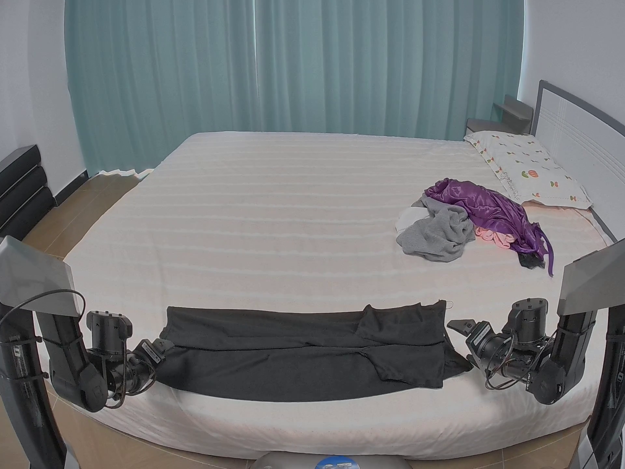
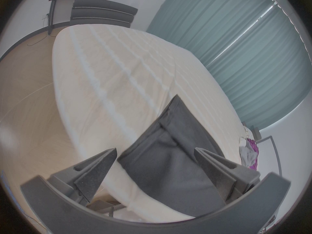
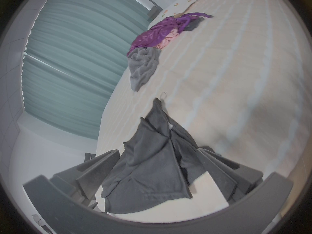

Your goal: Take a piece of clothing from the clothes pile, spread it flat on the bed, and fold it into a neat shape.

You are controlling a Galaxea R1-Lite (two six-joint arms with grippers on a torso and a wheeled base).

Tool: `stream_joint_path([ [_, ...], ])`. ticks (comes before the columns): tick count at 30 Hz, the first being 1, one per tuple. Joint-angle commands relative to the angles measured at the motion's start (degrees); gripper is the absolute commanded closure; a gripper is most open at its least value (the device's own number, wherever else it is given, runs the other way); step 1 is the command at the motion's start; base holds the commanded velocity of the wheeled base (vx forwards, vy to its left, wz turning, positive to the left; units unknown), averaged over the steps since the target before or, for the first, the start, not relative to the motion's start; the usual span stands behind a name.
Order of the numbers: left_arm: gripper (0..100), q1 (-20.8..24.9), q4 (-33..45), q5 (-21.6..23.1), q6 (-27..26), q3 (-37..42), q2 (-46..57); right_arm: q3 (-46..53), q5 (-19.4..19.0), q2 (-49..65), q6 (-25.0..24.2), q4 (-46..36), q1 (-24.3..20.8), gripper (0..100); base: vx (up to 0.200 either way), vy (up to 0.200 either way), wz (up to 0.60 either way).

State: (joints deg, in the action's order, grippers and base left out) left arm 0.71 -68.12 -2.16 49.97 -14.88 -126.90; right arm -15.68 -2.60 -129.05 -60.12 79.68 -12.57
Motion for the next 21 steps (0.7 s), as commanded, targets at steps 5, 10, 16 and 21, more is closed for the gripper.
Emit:
stream_joint_path([
  [5,0,2.0,-6.8,-1.3,-3.0,4.5,-5.1,2.8,-1.4,-3.8,-1.9,4.0,-0.3,0,0.000,0.000,0.00],
  [10,0,2.0,-8.0,-1.7,-3.5,3.7,-6.4,4.0,-1.4,-5.3,-1.7,7.2,-0.7,0,0.000,0.000,0.00],
  [16,100,1.9,-8.8,-5.4,-5.2,3.2,-8.5,5.2,-1.4,-6.6,-1.5,10.1,-0.7,0,0.000,0.000,0.00],
  [21,100,1.8,-8.8,-7.8,-5.7,3.5,-8.7,5.2,-1.4,-6.7,-1.5,10.1,-0.7,0,0.000,0.000,0.00],
])
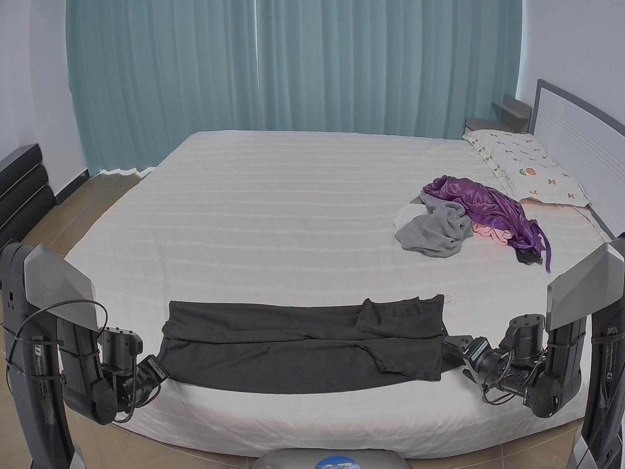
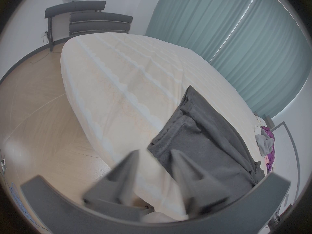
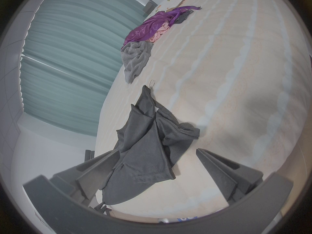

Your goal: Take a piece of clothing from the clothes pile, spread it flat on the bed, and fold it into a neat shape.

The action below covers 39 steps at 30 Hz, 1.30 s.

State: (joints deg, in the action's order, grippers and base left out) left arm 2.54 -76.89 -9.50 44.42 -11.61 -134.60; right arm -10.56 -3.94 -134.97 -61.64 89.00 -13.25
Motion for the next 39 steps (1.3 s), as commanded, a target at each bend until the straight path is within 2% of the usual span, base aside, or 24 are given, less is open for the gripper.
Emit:
stream_joint_path([
  [1,100,-0.1,0.0,-0.4,-0.1,0.3,-1.0,0.1,0.0,-0.7,0.0,0.7,0.0,0,0.000,0.000,0.00],
  [2,100,-0.3,0.0,-1.9,-2.1,1.0,-0.9,0.1,0.0,-0.7,0.1,0.7,0.0,0,0.000,0.000,0.00],
  [5,100,-0.3,0.0,-2.7,-2.7,1.1,-0.9,0.2,0.0,-0.7,0.1,0.7,0.0,0,0.000,0.000,0.00],
  [7,100,-0.1,0.0,-4.7,-4.4,2.3,-0.7,0.3,0.0,-0.7,0.5,0.7,-0.1,0,0.000,0.000,0.00],
  [18,100,-0.1,-0.1,-4.8,-5.6,3.8,-0.6,0.4,0.0,-0.8,0.6,0.7,-0.5,0,0.000,0.000,0.00],
  [23,100,-0.6,-3.2,-4.5,-4.7,3.9,0.7,0.4,0.0,-0.8,0.6,0.7,-0.5,0,0.000,0.000,0.00],
  [24,0,-0.7,-3.3,-4.4,-4.6,3.9,0.9,0.4,0.0,-0.8,0.6,0.7,-0.5,0,0.000,0.000,0.00],
  [31,0,-0.6,-3.3,1.8,-1.6,2.6,1.5,0.4,0.1,-1.3,1.3,0.7,-0.5,0,0.000,0.000,0.00],
  [39,0,-0.1,-3.3,0.7,-2.1,-3.8,-4.6,0.4,0.1,-1.3,1.3,0.7,-0.5,0,0.000,0.000,0.00],
])
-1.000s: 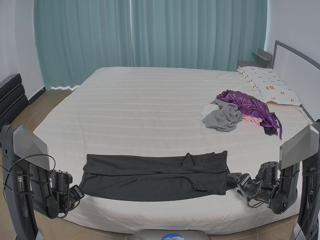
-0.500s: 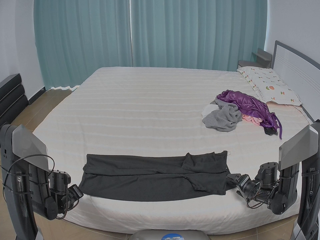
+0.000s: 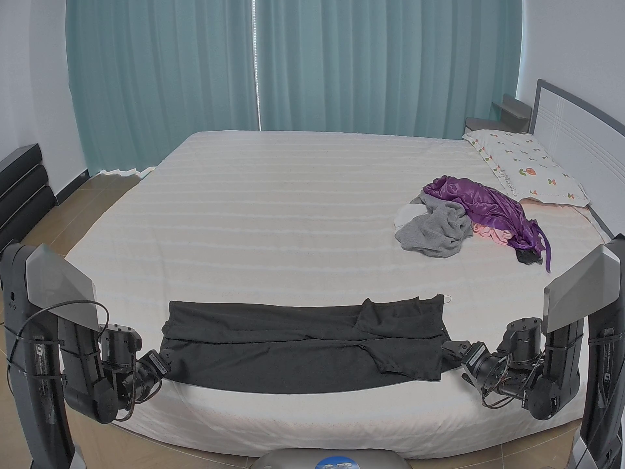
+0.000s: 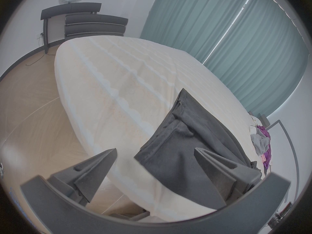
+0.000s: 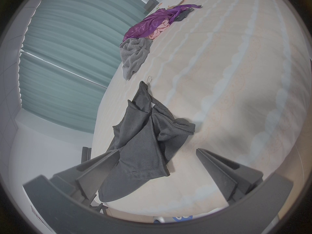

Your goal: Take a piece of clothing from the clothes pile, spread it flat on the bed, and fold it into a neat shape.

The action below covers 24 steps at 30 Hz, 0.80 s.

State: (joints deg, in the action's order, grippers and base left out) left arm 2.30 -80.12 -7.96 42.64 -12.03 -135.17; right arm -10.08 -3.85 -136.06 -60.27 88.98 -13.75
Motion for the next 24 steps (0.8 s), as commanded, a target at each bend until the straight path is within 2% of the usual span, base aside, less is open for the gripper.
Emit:
stream_joint_path([
  [1,0,0.2,-0.1,-1.2,-0.5,-3.9,-4.2,0.0,0.0,-0.2,0.0,0.8,0.0,0,0.000,0.000,0.00],
  [2,0,0.1,0.0,-1.4,-0.5,-4.1,-4.3,0.0,0.0,-0.3,0.0,0.8,0.0,0,0.000,0.000,0.00],
  [3,100,-0.1,0.0,-2.4,-0.5,-5.0,-4.5,0.0,0.0,-0.3,0.0,0.8,0.0,0,0.000,0.000,0.00],
  [11,100,-0.6,-0.1,-5.1,0.6,-3.5,-4.5,0.0,0.0,-0.3,0.1,0.8,0.0,0,0.000,0.000,0.00],
  [24,100,-0.9,-0.1,-6.5,1.0,-1.5,-3.3,0.0,0.1,-0.5,0.1,0.8,-0.4,0,0.000,0.000,0.00],
])
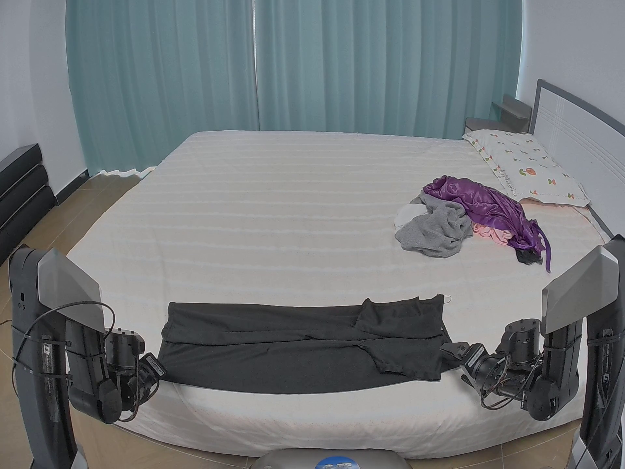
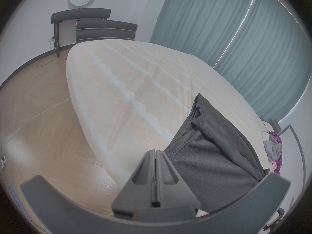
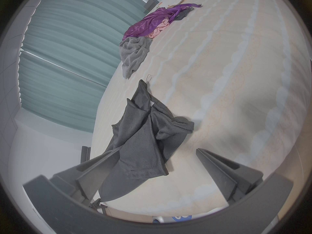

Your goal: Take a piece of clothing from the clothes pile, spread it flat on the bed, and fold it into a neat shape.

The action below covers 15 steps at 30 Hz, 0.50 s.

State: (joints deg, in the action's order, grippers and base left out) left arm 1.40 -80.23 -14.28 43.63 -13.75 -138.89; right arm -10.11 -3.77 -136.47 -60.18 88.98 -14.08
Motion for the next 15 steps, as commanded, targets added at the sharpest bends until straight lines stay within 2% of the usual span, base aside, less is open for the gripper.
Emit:
stream_joint_path([
  [1,100,0.0,0.0,-0.1,0.1,0.2,0.4,0.0,0.0,-0.1,0.0,0.8,0.0,0,0.000,0.000,0.00],
  [5,100,-0.1,0.0,0.1,0.3,0.2,0.5,0.0,0.0,-0.1,0.0,0.8,-0.1,0,0.000,0.000,0.00],
  [6,0,-0.3,0.0,0.6,0.4,0.2,0.7,0.0,0.0,-0.1,0.0,0.8,0.0,0,0.000,0.000,0.00],
  [15,0,-0.3,-3.4,1.7,1.6,1.4,2.8,-0.6,-0.5,0.7,-0.5,0.8,1.0,0,0.000,0.000,0.00],
])
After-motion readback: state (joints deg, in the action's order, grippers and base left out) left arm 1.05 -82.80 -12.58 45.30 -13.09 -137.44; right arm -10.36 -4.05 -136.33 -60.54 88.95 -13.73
